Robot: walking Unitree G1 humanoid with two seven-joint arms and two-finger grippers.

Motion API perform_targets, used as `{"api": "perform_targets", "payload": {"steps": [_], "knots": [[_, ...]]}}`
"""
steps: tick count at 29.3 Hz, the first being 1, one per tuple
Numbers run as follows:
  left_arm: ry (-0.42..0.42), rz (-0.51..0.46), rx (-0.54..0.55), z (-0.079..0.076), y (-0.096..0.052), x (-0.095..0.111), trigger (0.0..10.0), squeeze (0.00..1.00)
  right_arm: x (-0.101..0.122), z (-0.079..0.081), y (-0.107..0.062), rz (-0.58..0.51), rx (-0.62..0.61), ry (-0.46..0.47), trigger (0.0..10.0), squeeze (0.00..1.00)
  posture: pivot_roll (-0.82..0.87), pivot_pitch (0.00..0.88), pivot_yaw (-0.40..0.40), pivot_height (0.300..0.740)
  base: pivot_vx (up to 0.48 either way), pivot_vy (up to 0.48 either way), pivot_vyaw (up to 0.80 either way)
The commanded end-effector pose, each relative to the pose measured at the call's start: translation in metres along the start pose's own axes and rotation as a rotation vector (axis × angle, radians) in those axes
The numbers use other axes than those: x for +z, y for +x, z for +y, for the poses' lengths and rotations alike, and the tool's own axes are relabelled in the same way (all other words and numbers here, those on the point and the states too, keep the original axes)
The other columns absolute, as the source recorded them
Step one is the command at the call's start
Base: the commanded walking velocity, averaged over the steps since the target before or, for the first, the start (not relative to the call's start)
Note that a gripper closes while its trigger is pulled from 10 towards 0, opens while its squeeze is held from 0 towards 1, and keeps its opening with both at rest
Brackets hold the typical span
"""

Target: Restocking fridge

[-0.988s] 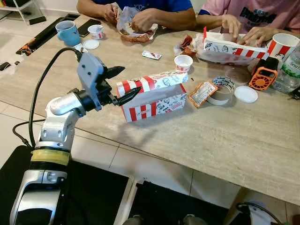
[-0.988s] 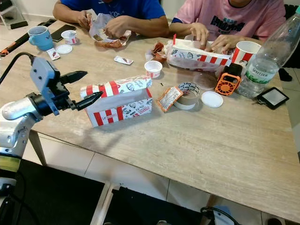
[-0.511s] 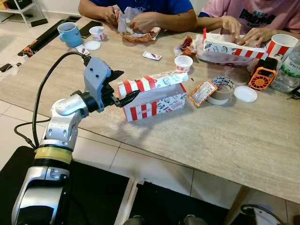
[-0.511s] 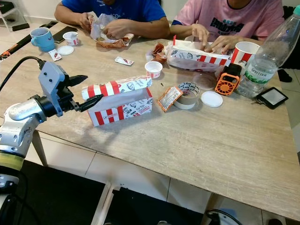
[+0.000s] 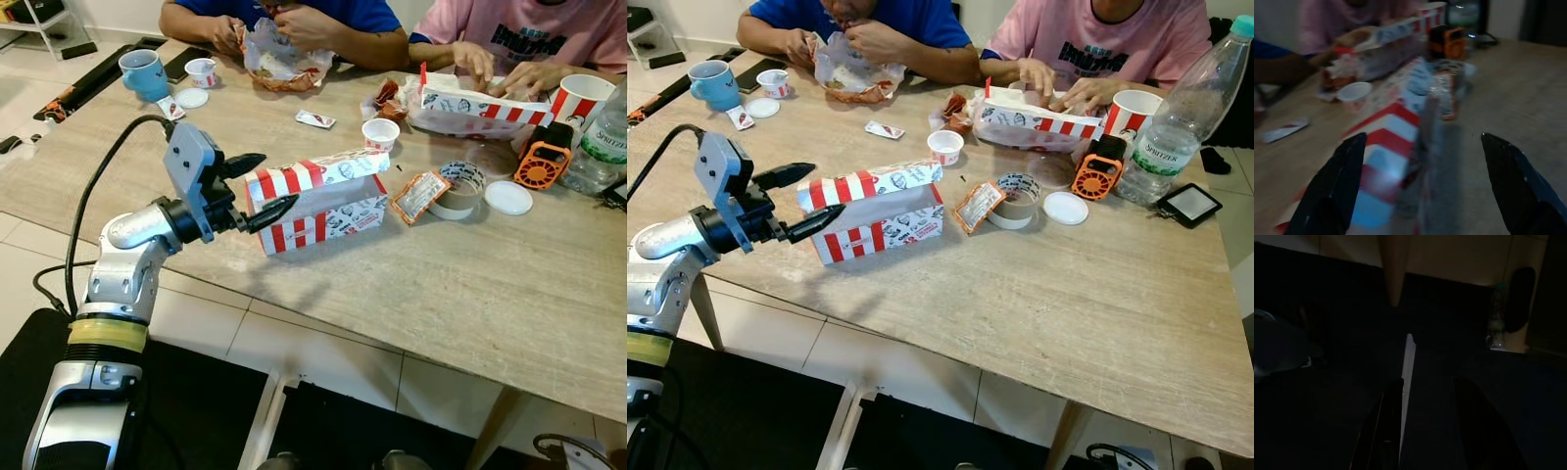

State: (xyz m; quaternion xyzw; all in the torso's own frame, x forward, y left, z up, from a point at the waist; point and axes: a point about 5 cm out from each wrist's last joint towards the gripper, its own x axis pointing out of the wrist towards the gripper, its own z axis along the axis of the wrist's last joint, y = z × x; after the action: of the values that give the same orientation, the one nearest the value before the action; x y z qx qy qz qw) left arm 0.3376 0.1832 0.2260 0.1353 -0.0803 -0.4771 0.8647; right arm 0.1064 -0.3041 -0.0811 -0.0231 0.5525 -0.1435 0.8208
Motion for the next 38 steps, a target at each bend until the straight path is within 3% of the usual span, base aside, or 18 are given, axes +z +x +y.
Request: {"api": "perform_targets", "payload": {"steps": [1,4,7,12,16,19,21,24,26,31,38], "knots": [[0.056,0.057,-0.031,0.007,0.002,0.003,10.0,0.00,-0.007,0.004,0.000,0.011,0.020,0.008,10.0,0.00,-0.08,0.154,0.014,0.740,0.000,0.000,0.00],[0.102,0.081,-0.035,0.016,0.005,0.010,10.0,0.00,-0.010,0.004,-0.001,0.012,0.025,0.007,10.0,0.00,-0.08,0.162,0.019,0.740,0.000,0.000,0.00],[0.181,0.076,-0.050,0.032,0.013,0.037,10.0,0.00,-0.016,0.003,-0.001,0.022,0.027,0.008,10.0,0.00,-0.09,0.184,0.032,0.740,0.000,0.000,0.00],[0.235,0.085,-0.098,0.036,0.018,0.054,10.0,0.00,-0.022,0.004,-0.002,0.033,0.032,0.006,10.0,0.00,-0.09,0.196,0.035,0.740,0.000,0.000,0.00],[0.265,0.196,-0.232,0.031,0.019,0.044,10.0,0.00,-0.026,0.004,-0.003,0.040,0.036,0.003,10.0,0.00,-0.10,0.202,0.037,0.740,0.000,0.000,0.00],[0.275,0.252,-0.272,0.029,0.017,0.037,10.0,0.00,-0.027,0.003,-0.003,0.041,0.036,0.000,10.0,0.00,-0.10,0.205,0.037,0.740,0.000,0.000,0.00],[0.307,0.365,-0.315,0.030,0.014,0.026,10.0,0.00,-0.027,0.003,-0.003,0.043,0.038,-0.007,10.0,0.00,-0.10,0.207,0.039,0.740,0.000,0.000,0.00],[0.322,0.402,-0.321,0.031,0.014,0.023,10.0,0.00,-0.027,0.003,-0.003,0.043,0.038,-0.008,10.0,0.00,-0.10,0.207,0.039,0.740,0.000,0.000,0.00],[0.372,0.452,-0.247,0.040,0.019,0.024,10.0,0.00,-0.027,0.004,-0.003,0.039,0.042,-0.009,10.0,0.00,-0.09,0.208,0.044,0.740,0.000,0.000,0.00],[0.440,0.462,-0.161,0.049,0.030,0.036,10.0,0.00,-0.026,0.010,-0.002,0.034,0.055,-0.011,10.0,0.00,-0.09,0.207,0.047,0.740,0.000,0.000,0.00],[0.501,0.445,-0.172,0.048,0.040,0.049,10.0,0.00,-0.026,0.013,-0.002,0.034,0.064,-0.015,10.0,0.00,-0.09,0.205,0.049,0.740,0.000,0.000,0.00]]}}
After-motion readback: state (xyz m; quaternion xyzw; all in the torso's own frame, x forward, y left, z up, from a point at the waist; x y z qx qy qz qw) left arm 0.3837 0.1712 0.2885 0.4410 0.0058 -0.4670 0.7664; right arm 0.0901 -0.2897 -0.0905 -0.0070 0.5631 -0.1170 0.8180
